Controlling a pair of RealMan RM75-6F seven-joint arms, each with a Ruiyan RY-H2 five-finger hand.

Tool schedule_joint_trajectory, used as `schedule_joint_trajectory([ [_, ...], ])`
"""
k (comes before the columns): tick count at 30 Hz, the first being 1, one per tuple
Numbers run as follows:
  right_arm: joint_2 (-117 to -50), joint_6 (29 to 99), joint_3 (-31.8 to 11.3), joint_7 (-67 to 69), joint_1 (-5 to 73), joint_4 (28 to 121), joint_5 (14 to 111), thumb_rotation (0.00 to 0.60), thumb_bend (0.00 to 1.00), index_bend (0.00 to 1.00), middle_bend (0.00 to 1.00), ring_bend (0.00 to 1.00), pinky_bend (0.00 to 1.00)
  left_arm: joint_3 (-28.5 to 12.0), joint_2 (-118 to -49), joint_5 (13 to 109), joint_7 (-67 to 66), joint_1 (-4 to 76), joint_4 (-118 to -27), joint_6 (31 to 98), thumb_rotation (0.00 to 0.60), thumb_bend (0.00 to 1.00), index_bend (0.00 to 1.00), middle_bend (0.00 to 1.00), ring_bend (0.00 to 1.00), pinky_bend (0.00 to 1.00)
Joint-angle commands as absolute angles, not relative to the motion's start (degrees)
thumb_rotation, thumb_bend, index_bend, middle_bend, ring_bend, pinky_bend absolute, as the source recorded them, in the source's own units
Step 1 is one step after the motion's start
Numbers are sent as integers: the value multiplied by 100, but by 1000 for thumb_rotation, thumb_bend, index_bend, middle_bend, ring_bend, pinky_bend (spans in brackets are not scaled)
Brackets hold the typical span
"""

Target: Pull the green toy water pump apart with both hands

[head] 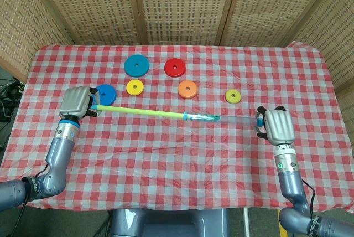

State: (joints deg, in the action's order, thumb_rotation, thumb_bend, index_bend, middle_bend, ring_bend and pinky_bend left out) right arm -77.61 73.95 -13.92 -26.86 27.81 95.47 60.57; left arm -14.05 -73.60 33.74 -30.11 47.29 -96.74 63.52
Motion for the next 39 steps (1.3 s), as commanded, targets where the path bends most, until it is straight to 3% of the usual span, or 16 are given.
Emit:
schedule_joint_trajectory([
  [1,-7715,7353,-1366,-2785,2788,9559,6005,600,369,300,406,428,123,-1168,-7135,3386,-3405,4791,-9854,6184,600,254,460,432,490,498],
  [3,-7676,7303,-1356,-2859,2787,9573,5897,600,356,227,290,304,58,-911,-6804,3237,-3884,4867,-10201,6028,600,187,298,251,335,393],
  [6,-7658,7279,-1353,-2870,2784,9585,5838,600,347,164,182,199,9,-811,-6575,3050,-4070,4903,-10469,5999,600,140,193,94,180,173],
  [12,-7643,7306,-1268,-2699,2709,9583,5964,600,347,156,152,171,5,-654,-6354,3061,-3853,4789,-10695,5847,600,135,162,7,72,20],
  [17,-7565,7466,-1096,-2337,2547,9617,6457,600,347,155,127,132,0,-626,-6317,4017,-3099,4360,-10843,6098,600,135,146,0,48,3],
  [21,-7464,7681,-819,-2006,2322,9659,7014,600,342,149,64,48,0,-464,-6393,5436,-2446,3811,-10832,6787,600,138,128,0,9,0],
  [27,-7419,8311,-279,-1466,1793,9411,7968,600,311,129,0,0,0,111,-6708,7286,-1730,2761,-10591,8219,600,139,84,0,0,0],
  [31,-7436,8931,40,-755,1376,8828,8661,600,295,101,0,0,0,460,-7099,8468,-1059,2084,-9676,9242,600,140,62,0,0,0],
  [39,-7508,9695,162,-47,878,8115,9173,600,273,33,0,0,0,685,-7141,8742,-776,1387,-8909,9659,600,140,26,0,0,0],
])
